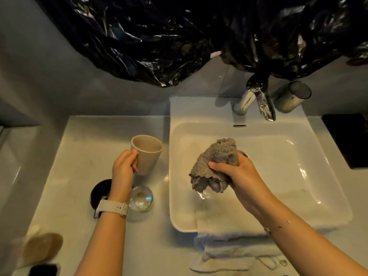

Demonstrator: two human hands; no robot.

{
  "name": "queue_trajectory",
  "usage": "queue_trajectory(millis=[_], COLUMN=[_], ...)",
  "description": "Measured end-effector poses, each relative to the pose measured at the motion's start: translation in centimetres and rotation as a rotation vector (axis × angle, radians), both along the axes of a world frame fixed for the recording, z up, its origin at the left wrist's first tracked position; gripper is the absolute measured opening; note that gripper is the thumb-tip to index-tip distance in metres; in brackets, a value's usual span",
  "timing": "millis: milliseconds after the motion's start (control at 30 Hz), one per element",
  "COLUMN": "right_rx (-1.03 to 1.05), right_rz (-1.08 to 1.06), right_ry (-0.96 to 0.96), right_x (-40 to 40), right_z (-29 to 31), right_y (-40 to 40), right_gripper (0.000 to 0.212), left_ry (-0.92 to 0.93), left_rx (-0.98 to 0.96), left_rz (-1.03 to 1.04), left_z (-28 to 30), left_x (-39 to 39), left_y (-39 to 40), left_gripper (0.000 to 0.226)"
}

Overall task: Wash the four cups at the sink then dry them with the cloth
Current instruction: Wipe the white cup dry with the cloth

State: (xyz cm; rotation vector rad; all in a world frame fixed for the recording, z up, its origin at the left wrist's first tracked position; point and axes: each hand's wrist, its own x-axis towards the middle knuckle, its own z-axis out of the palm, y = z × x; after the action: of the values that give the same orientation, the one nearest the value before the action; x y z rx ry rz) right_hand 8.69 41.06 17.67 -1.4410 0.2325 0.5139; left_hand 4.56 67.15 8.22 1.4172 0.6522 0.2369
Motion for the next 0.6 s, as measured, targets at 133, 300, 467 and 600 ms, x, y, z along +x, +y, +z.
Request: queue_trajectory(millis=[133, 300, 467, 600], right_rx=[-0.036, -0.134, -0.209, -0.212], right_rz=[0.018, 0.013, 0.076, 0.084], right_ry=[0.001, -0.036, -0.060, -0.053], right_x=[0.4, 0.5, 0.3, 0.0], right_z=[-0.6, -1.3, -2.1, -2.6], right_y=[1.4, 1.9, 2.3, 2.5], right_gripper=[0.023, 0.027, 0.032, 0.038], left_ry=[0.064, 0.114, 0.162, 0.244], left_rx=[-0.023, -0.078, -0.096, 0.094], left_rz=[-0.054, -0.109, -0.155, -0.259], left_z=[-3.0, -4.6, -4.7, -4.5], left_x=[1.5, 1.8, 1.5, 0.1], left_y=[1.0, 1.4, 1.5, 2.0], left_gripper=[0.040, 0.038, 0.037, 0.034])
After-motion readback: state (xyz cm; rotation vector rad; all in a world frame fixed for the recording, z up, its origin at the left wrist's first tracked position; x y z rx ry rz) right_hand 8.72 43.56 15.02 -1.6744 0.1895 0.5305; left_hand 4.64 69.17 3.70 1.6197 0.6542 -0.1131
